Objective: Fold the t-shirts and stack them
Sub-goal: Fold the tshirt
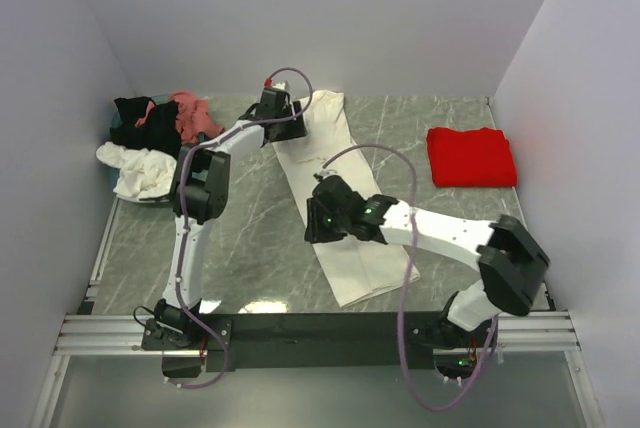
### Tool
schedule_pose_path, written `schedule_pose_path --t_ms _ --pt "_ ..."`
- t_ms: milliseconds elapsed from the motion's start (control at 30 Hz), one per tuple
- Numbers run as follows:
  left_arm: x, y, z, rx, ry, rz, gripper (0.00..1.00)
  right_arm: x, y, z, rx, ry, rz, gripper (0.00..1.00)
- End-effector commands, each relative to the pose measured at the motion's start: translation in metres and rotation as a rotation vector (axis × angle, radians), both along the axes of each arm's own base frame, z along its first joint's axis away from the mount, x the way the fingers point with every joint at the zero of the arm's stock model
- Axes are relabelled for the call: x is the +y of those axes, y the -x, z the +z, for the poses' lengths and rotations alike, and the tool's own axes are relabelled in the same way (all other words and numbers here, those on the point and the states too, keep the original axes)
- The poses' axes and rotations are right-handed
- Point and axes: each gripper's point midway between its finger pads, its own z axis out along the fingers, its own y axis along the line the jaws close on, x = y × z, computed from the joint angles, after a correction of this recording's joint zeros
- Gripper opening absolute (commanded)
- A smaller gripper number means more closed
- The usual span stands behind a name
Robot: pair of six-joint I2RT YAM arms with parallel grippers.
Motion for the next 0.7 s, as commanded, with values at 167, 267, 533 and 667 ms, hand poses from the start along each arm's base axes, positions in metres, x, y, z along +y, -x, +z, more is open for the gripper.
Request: schedule_pose_path --t_ms 167,267,533,667 --pt "-0.015 0.027 0.122 -0.186 0.094 -0.021 0.72 -0.085 -0.013 0.009 -0.128 0.136 -0.206 0.42" --pt "-0.029 0.044 0.115 -0.166 0.099 -0.032 0.72 -0.109 -0.013 -0.004 -0.118 0.161 -0.266 0.42" --pt "-0.084 0.098 0.066 -0.061 0.144 -0.130 0.72 -0.133 -0.011 -0.036 -0.072 0.192 -0.332 0.42" --pt "-0.108 0.120 0.045 -0.013 0.167 -0.169 0.72 -0.135 -0.005 -0.051 -0.044 0.205 -0.329 0.42"
